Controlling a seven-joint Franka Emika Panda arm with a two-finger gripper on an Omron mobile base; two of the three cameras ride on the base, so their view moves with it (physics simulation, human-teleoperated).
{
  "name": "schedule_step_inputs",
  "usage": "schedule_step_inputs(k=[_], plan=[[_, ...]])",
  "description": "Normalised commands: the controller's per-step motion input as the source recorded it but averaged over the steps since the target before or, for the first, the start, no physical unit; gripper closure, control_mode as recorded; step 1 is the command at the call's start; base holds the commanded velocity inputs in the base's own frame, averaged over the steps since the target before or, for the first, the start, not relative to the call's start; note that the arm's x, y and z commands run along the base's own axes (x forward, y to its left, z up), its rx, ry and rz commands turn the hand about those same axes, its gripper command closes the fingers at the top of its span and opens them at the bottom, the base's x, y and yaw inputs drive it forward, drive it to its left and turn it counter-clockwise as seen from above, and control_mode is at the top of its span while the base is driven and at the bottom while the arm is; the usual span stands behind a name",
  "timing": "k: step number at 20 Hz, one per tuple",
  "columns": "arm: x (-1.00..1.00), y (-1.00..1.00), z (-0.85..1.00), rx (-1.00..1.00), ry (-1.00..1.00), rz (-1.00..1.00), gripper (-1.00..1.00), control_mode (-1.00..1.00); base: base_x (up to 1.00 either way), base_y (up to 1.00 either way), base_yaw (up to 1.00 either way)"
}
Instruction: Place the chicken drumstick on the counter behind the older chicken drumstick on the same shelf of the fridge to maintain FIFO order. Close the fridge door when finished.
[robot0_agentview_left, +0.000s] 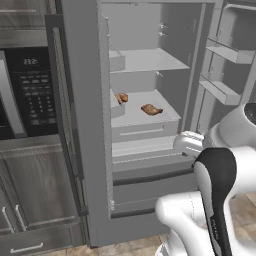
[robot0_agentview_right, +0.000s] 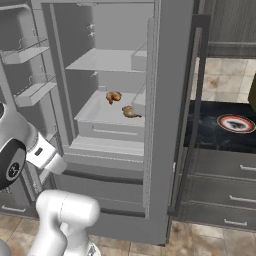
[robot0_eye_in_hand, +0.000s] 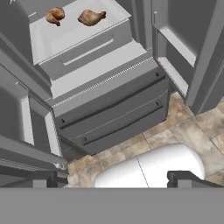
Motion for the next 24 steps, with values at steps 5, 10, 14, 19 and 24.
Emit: schedule_step_inputs(k=[5,10,14,19,24], plan=[[-0.19,-0.26,-0.24,0.04,-0.02,-0.05,-1.00,-1.00,-0.02,0.00,0.00],[-0.23,-0.97,-0.18,0.23,-0.11,-0.13,-1.00,-1.00,0.00,0.00,0.00],[-0.19,-1.00,-0.13,0.28,-0.16,-0.14,-1.00,-1.00,0.00,0.00,0.00],[-0.13,-1.00,-0.24,0.22,-0.32,-0.07,-1.00,-1.00,0.00,0.00,0.00],[0.06,-0.99,-0.03,0.18,-0.25,-0.03,-1.00,-1.00,0.00,0.00,0.00]])
